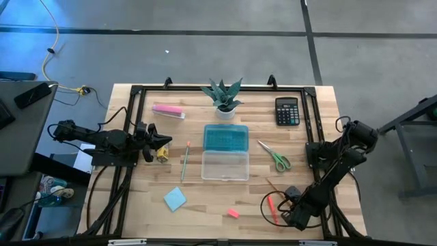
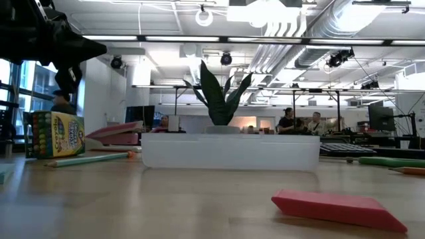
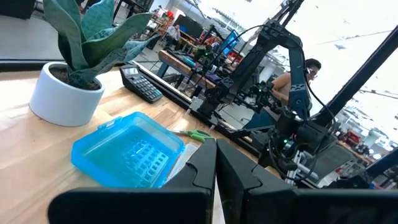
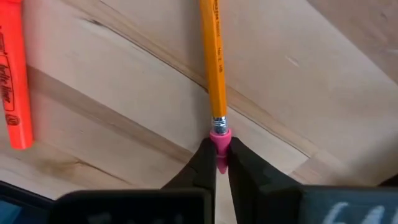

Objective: Pack school essentials
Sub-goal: Put the yellow pencil into the supply box

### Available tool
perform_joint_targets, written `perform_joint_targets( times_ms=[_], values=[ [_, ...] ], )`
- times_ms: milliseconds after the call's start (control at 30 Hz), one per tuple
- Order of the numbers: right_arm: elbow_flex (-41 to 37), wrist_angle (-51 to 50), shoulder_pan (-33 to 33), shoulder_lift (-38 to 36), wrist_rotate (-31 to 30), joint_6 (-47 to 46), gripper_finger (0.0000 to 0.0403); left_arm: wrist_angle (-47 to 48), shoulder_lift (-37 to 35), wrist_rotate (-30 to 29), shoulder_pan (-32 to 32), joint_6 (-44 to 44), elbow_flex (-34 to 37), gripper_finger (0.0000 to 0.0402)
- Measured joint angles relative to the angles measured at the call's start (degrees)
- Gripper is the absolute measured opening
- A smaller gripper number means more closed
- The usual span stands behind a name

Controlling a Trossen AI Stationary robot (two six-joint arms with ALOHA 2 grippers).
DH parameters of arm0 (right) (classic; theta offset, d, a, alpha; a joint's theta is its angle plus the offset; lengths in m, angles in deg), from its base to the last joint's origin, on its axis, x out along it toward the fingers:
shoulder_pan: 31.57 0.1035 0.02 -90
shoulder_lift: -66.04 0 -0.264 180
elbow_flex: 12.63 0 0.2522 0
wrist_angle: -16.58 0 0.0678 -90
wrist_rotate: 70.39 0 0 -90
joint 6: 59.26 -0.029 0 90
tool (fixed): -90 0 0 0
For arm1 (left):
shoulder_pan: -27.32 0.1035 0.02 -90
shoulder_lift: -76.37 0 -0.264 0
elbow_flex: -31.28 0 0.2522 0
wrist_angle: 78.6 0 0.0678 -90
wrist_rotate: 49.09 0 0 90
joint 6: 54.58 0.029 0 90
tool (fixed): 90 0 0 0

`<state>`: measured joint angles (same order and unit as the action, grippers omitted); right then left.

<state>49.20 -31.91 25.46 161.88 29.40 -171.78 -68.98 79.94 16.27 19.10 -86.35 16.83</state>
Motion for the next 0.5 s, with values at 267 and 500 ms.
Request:
perform_joint_targets(
  times_ms=[267, 500],
  values=[
    [-0.25, 4.05, -0.78, -5.95, -9.36, 1.72, 0.0005, -0.02, 0.0, 0.13, -0.04, -0.05, -0.02, 0.0001],
    [-0.17, 6.63, -7.59, -12.29, -21.28, 9.28, 0.0004, -0.15, 0.0, 0.13, -0.04, -0.12, 0.0, 0.0001]
  ],
)
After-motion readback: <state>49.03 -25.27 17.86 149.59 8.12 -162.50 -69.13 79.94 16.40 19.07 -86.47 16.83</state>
